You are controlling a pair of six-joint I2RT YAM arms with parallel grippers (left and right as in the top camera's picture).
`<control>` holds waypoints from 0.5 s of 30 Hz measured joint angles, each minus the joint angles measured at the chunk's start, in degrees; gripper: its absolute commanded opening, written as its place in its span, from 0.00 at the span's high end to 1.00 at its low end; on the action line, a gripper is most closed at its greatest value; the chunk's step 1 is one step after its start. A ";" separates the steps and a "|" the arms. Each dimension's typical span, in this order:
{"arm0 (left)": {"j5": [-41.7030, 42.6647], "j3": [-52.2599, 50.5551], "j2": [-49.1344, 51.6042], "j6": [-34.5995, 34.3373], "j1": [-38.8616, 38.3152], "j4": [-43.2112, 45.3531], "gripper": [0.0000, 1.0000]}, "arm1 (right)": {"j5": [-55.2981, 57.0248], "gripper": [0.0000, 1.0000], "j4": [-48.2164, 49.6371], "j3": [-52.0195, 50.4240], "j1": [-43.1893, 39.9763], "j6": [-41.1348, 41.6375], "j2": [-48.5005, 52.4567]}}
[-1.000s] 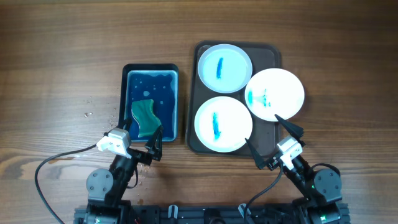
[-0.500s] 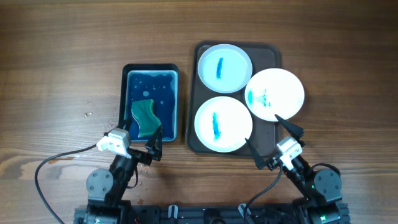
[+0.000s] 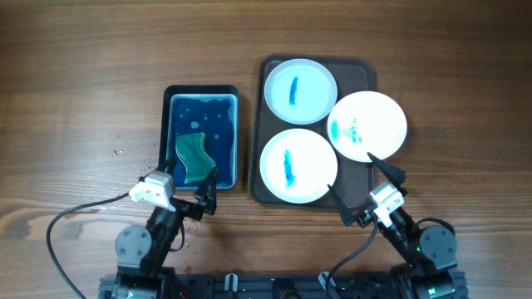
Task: Clean dirty plates on tray and stack at the side
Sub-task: 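Move the left gripper toward the sponge and the right toward the plates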
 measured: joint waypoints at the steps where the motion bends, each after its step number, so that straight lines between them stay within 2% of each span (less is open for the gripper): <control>1: 0.00 0.00 0.00 0.00 0.00 0.02 0.00 | -0.07 0.00 0.02 0.00 0.00 0.00 0.00; 10: 1.51 -0.04 0.00 -0.02 0.02 3.63 0.00 | -2.58 0.00 0.70 1.62 0.00 3.74 0.15; 15: 2.82 1.33 0.00 0.00 0.00 5.99 0.00 | -2.89 0.00 -5.81 13.18 0.00 9.79 5.27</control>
